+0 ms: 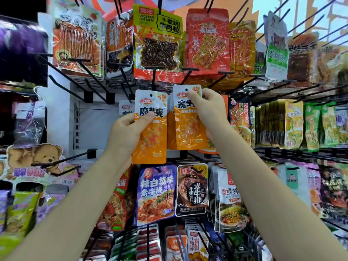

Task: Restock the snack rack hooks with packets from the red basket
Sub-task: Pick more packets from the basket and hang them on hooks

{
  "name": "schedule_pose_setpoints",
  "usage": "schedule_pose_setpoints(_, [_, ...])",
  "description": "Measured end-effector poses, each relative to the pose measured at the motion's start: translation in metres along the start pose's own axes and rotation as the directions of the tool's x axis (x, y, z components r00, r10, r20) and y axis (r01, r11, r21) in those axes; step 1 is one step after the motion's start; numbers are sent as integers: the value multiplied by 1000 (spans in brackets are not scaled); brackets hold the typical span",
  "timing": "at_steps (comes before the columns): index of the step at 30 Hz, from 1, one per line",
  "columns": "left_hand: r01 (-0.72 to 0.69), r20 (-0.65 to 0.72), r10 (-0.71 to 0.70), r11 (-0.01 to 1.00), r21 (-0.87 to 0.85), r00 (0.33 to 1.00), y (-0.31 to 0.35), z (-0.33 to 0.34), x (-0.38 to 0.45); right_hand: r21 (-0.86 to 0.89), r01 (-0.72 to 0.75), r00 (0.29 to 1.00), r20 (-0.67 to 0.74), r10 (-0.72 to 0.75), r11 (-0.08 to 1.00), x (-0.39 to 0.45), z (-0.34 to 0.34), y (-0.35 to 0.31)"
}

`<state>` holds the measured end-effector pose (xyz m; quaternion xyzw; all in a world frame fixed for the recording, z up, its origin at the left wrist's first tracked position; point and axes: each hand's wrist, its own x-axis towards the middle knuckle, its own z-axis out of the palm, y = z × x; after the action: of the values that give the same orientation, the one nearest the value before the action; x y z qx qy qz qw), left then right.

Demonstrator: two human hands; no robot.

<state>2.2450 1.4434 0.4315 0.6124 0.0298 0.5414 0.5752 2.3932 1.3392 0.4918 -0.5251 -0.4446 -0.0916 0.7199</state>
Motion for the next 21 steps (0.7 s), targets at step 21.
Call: schedule_pose_setpoints(21, [31, 37, -30, 999, -34, 999, 4, 36, 27, 213, -123, 992, 67, 111, 969, 7, 4, 0])
